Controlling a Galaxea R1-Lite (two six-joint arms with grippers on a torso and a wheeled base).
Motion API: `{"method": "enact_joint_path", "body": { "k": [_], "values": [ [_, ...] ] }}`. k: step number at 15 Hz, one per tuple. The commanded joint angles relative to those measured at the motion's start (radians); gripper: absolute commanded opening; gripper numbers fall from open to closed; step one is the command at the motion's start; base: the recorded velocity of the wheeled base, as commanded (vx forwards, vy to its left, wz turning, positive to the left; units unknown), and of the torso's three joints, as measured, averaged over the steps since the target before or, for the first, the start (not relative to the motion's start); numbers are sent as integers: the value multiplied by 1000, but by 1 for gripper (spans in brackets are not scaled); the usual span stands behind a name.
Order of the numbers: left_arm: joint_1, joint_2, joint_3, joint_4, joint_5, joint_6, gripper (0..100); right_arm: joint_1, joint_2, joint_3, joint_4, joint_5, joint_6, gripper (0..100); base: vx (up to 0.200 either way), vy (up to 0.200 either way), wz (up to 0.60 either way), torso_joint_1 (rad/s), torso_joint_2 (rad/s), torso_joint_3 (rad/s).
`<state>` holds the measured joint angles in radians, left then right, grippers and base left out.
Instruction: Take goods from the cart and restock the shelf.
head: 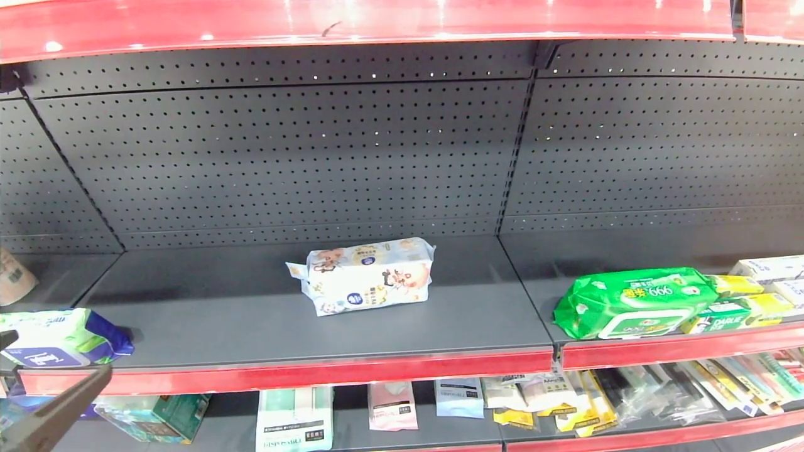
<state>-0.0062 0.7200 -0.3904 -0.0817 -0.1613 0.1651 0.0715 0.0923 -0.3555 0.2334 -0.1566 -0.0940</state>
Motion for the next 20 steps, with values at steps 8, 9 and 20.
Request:
{"method": "enact_joint_path", "body": {
  "k": [8, 9, 20],
  "values": [
    [-3, 800, -272, -188, -299, 395, 100, 1, 1, 150, -69, -4, -64, 0, 0, 0, 0, 0, 0, 0],
    [-3, 866, -334, -184, -316, 448, 100, 1, 1, 158, -69, -8, -65, 0, 0, 0, 0, 0, 0, 0],
    [-135, 1222, -647, -132, -354, 521, 100, 1, 1, 201, -72, -3, -115, 0, 0, 0, 0, 0, 0, 0]
  ]
}}
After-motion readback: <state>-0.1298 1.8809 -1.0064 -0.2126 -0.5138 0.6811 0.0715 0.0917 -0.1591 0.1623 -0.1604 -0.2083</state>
